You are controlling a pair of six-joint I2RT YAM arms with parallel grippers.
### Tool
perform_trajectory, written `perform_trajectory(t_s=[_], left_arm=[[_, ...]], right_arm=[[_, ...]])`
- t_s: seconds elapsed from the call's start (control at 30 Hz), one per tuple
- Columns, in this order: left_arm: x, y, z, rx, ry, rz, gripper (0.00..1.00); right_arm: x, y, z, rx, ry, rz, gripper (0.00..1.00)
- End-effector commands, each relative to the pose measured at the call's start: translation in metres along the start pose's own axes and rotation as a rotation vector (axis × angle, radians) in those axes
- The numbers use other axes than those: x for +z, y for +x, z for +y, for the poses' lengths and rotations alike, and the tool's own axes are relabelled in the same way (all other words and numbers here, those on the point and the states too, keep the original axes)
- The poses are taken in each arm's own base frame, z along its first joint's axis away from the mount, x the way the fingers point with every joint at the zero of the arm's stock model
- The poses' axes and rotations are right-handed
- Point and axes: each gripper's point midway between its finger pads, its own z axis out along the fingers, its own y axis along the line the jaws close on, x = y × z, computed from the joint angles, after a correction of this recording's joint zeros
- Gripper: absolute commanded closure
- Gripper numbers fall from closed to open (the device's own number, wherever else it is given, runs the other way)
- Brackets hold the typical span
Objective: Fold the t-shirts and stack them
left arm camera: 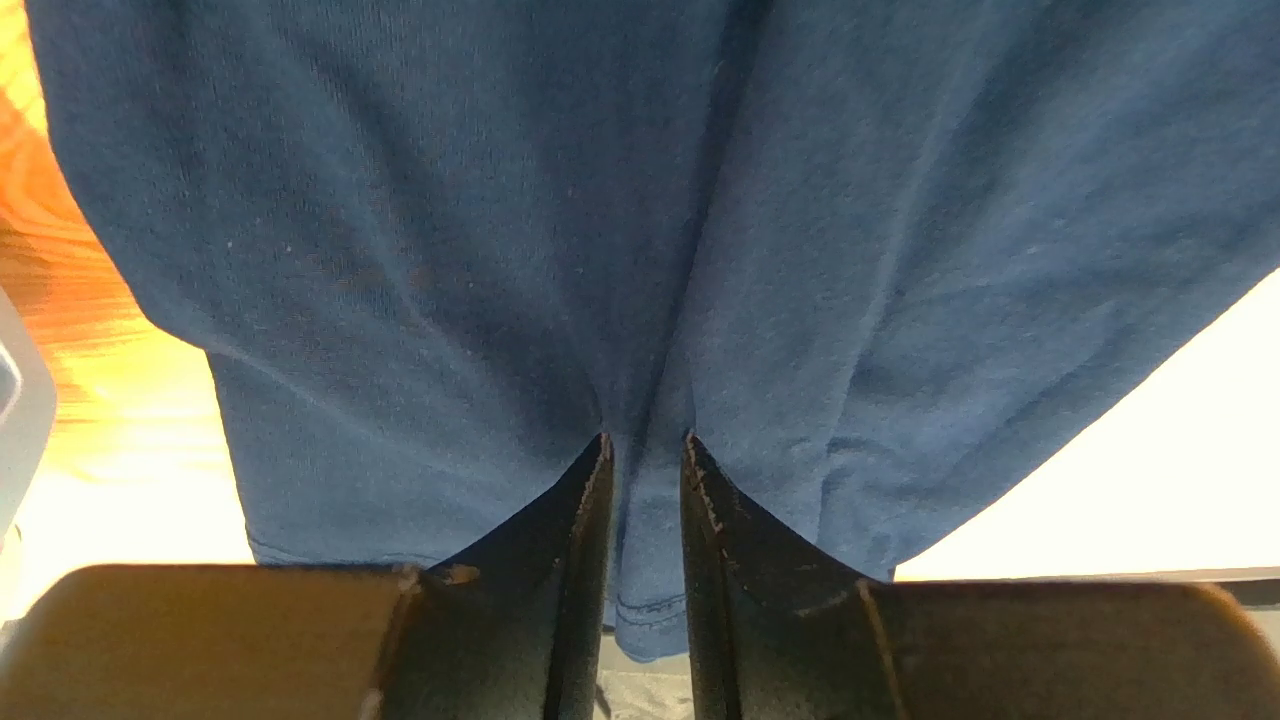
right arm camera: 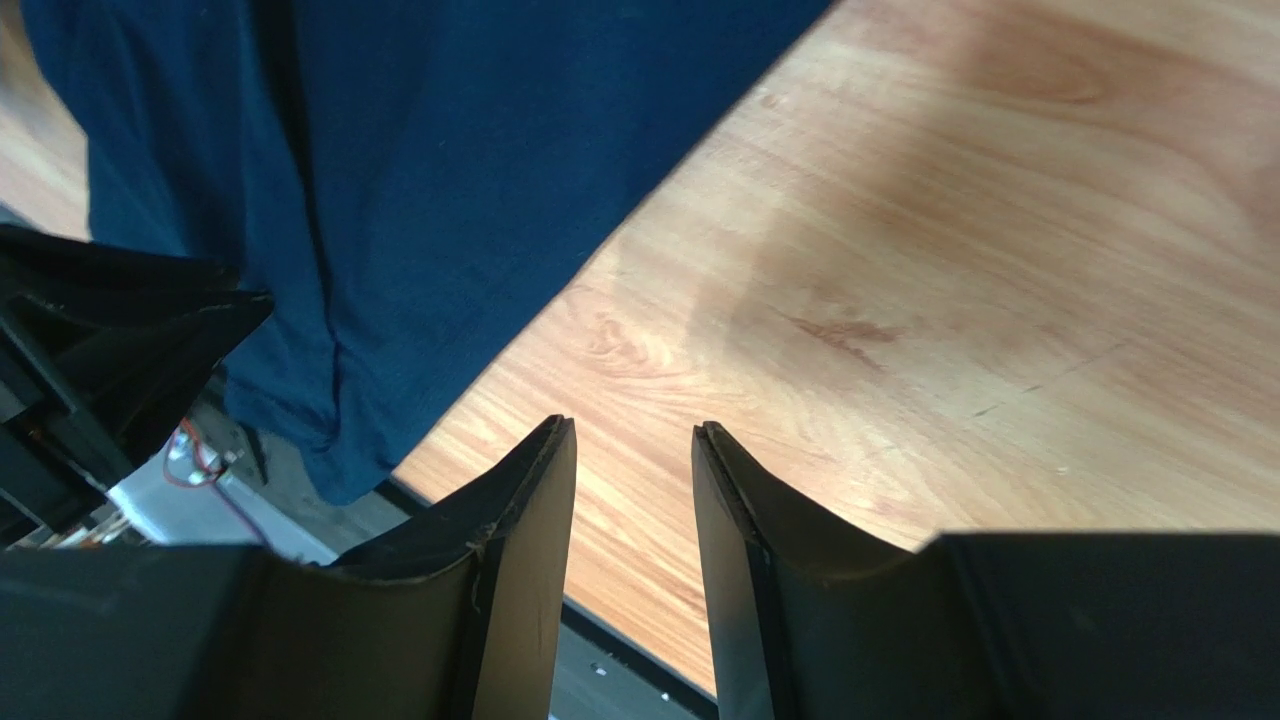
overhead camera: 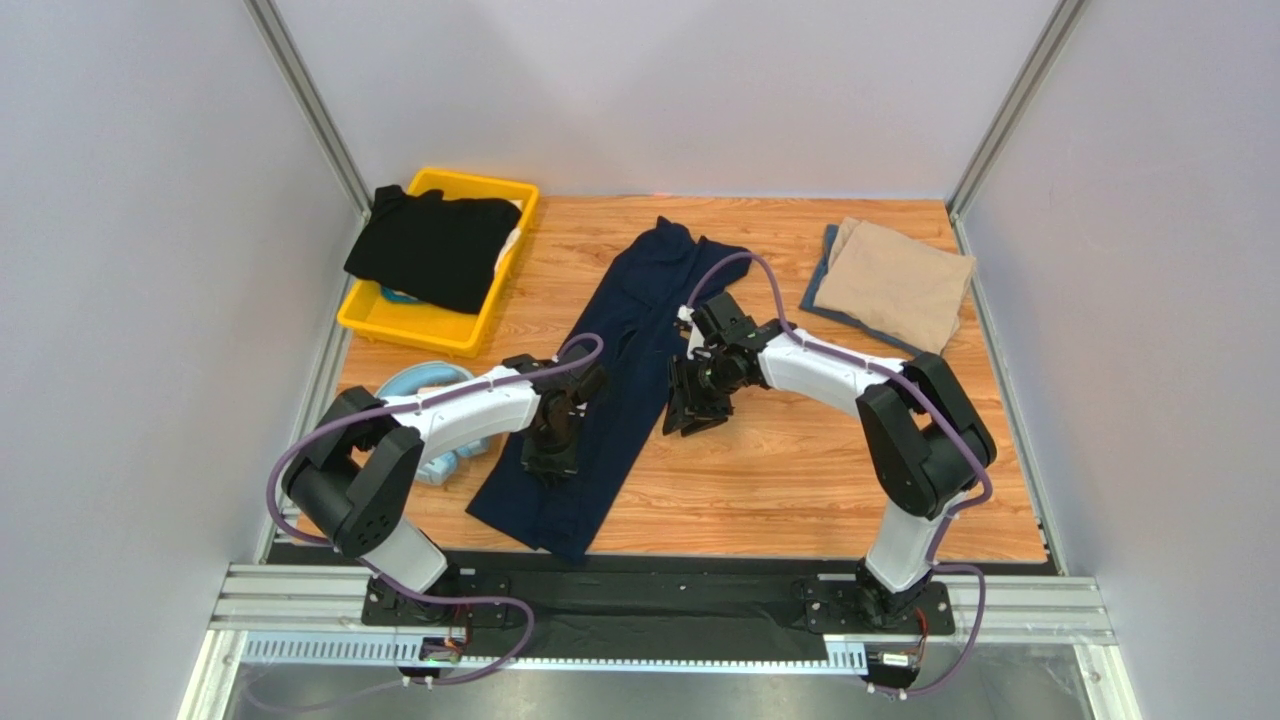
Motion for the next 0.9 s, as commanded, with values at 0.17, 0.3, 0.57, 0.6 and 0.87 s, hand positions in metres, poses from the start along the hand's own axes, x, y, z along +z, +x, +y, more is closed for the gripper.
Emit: perform_trajectory(t_s=[0.17,0.3,0.57,0.6,0.87], left_arm=[[0.016,0.019,0.004,-0.014,-0.002,0.048,0.71],[0.026,0.029,0.004,-0.011,-0.004,0.097,0.71],[0.035,0.035,-0.008,0.032,0.016,0.142,0.72],[0.035,0.035,-0.010,0.043,0.018,0.142,0.72],[0.042,0.044,-0.032,0.108,0.079,0.187,0.72]], right_arm=[[-0.011,-0.038,0.001,-0.052,0.071,-0.094,0.60],[-0.002,-0.068,0.005,-0.050,0.111,-0.115,0.60],[0.050,-0.090,-0.015,-0.014,0.186,-0.052,0.62],[0.053,-0.091,-0.021,-0.009,0.210,-0.050,0.62],[0.071,-0.097,-0.057,-0.004,0.348,-0.027,0.63]])
